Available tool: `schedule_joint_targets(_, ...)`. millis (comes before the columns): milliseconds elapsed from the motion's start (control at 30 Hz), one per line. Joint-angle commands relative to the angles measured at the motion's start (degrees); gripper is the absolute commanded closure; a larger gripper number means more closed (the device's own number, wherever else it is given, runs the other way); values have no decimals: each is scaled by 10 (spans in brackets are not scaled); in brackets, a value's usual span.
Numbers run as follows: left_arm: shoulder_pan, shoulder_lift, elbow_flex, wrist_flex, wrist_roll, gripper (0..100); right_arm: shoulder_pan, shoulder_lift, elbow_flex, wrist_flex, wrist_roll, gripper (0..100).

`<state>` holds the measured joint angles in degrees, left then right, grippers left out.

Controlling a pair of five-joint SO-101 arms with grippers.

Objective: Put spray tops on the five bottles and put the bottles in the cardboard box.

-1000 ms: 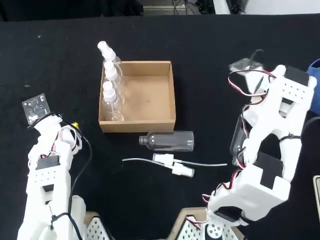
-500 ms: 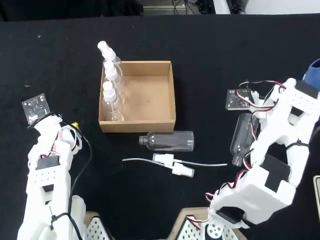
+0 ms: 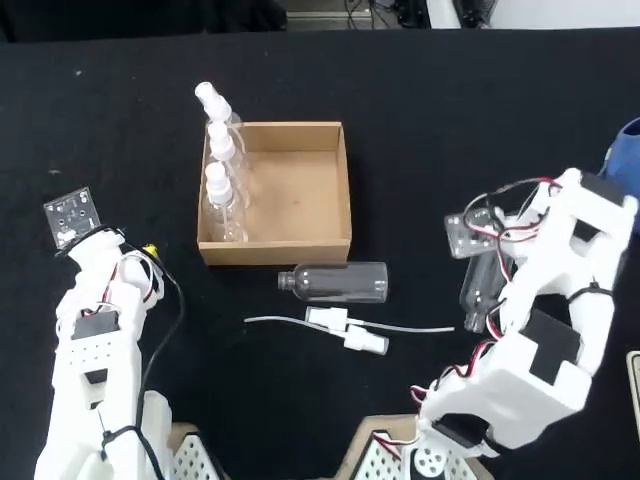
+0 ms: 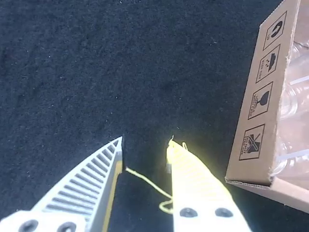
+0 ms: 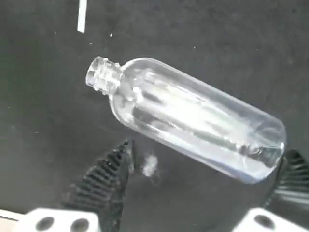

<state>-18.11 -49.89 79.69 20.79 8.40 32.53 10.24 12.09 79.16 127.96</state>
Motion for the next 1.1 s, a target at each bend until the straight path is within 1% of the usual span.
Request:
schedule_joint_targets(0,2,-12,-4,-11,4,970,5,-45,23,-55,41,587)
schedule_joint_targets(200,6,-11,-5,-11,4,970,-7,-45,65,-104,79,589)
schedule_joint_targets(333,6,-11,-5,-11,4,970,-15,-45,105,-143,77,591)
schedule_joint_targets(400,7,-11,-5,-11,4,970,-16,-45,115,-147,62,592)
schedule_joint_targets(500,7,-11,-5,-11,4,970,-16,-45,116,-147,-11,596)
schedule_joint_targets(533,7,-11,-5,-11,4,970,-15,-45,118,-146,-40,614)
schedule_joint_targets(567,7,-11,-5,-11,4,970,-14,-45,120,-146,-69,649)
schedule_joint_targets(700,7,-11,-5,-11,4,970,-14,-45,133,-146,-204,884)
schedule_joint_targets(733,7,-11,-5,-11,4,970,-14,-43,133,-146,-236,925)
schedule_joint_targets(833,7,-11,-5,-11,4,970,15,-41,148,-145,-314,952)
schedule_joint_targets(900,7,-12,-5,-10,4,970,43,-45,160,-146,-341,991)
schedule_joint_targets(967,7,-13,-5,-9,4,970,76,-50,161,-145,-383,985)
schedule_joint_targets(1067,7,-13,-5,-8,4,970,127,-54,161,-146,-519,988)
